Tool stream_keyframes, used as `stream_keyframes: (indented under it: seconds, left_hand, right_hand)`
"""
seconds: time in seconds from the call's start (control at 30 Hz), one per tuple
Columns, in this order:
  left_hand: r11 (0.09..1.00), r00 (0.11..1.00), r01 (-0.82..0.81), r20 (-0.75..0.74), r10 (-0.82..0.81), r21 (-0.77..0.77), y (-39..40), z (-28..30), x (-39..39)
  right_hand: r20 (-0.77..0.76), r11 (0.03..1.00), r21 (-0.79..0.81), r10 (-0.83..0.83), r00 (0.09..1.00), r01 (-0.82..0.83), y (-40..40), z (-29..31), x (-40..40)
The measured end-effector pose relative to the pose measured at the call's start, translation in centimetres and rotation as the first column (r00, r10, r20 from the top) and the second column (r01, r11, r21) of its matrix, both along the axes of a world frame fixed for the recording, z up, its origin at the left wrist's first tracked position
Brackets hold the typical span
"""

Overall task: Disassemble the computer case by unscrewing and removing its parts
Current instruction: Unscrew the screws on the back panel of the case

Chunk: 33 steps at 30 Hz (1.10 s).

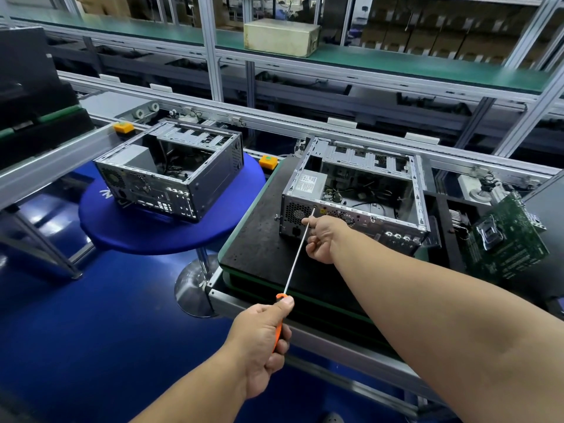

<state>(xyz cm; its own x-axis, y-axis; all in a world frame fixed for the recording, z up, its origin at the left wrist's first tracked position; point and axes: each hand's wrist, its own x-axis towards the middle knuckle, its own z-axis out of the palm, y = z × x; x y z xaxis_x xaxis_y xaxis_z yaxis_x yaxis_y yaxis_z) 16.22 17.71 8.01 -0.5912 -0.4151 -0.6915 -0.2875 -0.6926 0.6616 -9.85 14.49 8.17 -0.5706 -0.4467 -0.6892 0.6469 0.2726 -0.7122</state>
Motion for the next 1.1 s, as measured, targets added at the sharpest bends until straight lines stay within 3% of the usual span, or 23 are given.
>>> stream_keyframes:
  seconds: [0.33, 0.8, 1.1]
  left_hand:
    - [1.000, 0.998, -0.004, 0.062, 0.005, -0.015, -0.10, 0.07, -0.08]
    - [1.000, 1.000, 0.004, -0.006, -0.004, 0.003, -0.27, 0.09, 0.11]
    - [0.999, 0.999, 0.025, 0.024, -0.026, 0.020, -0.73, -0.09, 0.30]
  right_hand:
    - [-0.001, 1.000, 0.013, -0.005, 1.000, 0.005, 0.11, 0.04, 0.24]
    - [-0.007, 1.000, 0.017, -0.005, 1.000, 0.005, -0.04, 0.08, 0.11]
    - [-0.015, 1.000, 0.011, 0.007, 1.000, -0.007, -0.04, 0.02, -0.09]
